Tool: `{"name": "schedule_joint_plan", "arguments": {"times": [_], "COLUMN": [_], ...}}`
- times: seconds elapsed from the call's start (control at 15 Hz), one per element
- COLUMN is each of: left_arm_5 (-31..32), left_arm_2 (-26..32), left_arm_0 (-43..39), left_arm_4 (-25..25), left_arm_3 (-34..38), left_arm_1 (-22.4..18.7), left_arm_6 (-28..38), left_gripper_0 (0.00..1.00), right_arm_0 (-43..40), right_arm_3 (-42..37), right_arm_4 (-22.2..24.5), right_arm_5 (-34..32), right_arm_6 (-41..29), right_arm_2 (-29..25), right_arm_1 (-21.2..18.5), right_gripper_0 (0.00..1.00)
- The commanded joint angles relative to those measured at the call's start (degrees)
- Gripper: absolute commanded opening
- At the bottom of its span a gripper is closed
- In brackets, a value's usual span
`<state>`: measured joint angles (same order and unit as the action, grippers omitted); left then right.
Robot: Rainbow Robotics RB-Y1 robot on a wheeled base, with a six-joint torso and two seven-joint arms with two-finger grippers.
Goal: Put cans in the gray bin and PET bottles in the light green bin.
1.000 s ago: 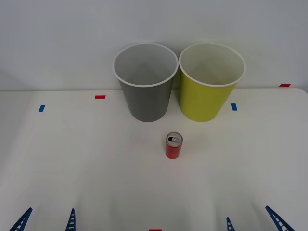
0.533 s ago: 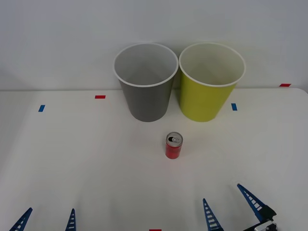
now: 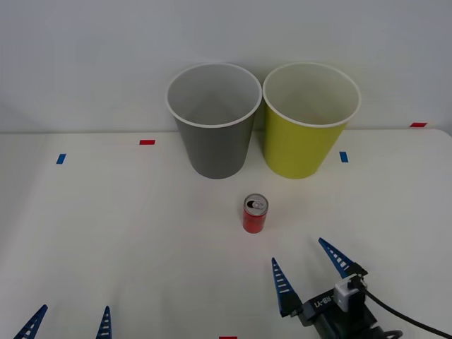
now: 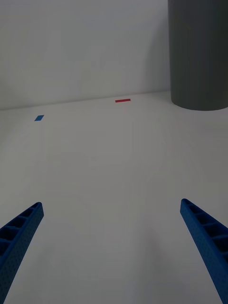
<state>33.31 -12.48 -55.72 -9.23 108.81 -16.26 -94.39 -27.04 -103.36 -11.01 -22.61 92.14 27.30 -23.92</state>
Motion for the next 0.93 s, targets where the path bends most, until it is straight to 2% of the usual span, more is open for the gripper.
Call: {"name": "schedule_joint_plan", "arguments": {"times": [0.07,0.67,0.93], "left_arm_5": [0.0,0.0,0.0], "left_arm_2": [0.0,0.0,0.0], "left_arm_0": [0.0,0.0,0.0], "left_arm_4": [0.0,0.0,0.0], "left_arm_3": [0.0,0.0,0.0], "left_arm_1": [0.0,0.0,0.0], "left_arm_6": [0.0,0.0,0.0], "left_gripper_0": [1.0,1.0,1.0], "right_arm_0": [2.9,13.1,16.6], "right_arm_3": [0.4,10.3,13.4], "right_arm_4": [-0.1,0.2,0.6], "right_arm_5": [2.2,2.2,2.2], "right_arm_6": [0.0,0.6,0.9], "right_arm_2": [0.3,0.5,0.9], "right_arm_1": [1.5,8.8,9.4], "right_gripper_0": [1.0,1.0,1.0]}}
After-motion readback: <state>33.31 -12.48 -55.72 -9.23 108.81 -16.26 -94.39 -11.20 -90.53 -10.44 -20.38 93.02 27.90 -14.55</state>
